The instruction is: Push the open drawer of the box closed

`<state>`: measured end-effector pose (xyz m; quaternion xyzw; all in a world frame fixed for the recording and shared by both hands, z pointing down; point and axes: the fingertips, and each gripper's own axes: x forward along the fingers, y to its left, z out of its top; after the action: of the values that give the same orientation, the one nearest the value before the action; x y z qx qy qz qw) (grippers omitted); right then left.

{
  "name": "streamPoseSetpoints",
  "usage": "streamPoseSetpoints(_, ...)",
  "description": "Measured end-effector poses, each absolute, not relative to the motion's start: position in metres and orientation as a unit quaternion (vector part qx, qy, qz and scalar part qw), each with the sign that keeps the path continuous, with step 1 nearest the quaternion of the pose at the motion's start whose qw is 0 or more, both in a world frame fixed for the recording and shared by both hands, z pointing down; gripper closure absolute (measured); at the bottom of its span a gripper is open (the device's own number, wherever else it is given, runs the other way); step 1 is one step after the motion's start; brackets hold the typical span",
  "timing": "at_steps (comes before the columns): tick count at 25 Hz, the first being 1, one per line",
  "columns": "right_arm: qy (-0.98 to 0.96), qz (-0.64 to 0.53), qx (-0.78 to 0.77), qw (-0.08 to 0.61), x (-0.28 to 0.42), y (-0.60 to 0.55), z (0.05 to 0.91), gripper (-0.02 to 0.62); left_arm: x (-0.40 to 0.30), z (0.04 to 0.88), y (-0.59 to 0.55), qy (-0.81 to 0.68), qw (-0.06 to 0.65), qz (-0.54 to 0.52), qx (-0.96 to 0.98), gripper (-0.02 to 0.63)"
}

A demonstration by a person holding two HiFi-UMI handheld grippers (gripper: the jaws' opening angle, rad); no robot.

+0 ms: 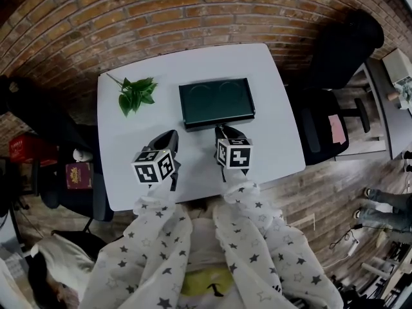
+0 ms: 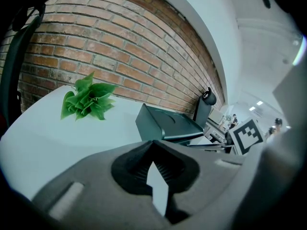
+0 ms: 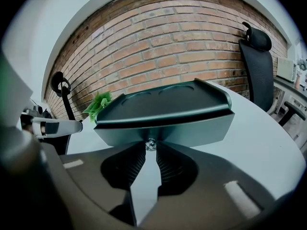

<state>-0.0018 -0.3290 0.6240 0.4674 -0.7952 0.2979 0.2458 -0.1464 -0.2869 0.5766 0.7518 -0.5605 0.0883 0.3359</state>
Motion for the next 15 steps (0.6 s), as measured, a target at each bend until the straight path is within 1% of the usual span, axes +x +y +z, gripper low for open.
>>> streamPoseSetpoints(15,-0.791,0.305,0.473,0.241,-0.0046,-0.3380,0.6225,0.511,-0.1496,0.5776,-0.2902,-0.556,0.339,0.094,0.753,0.606)
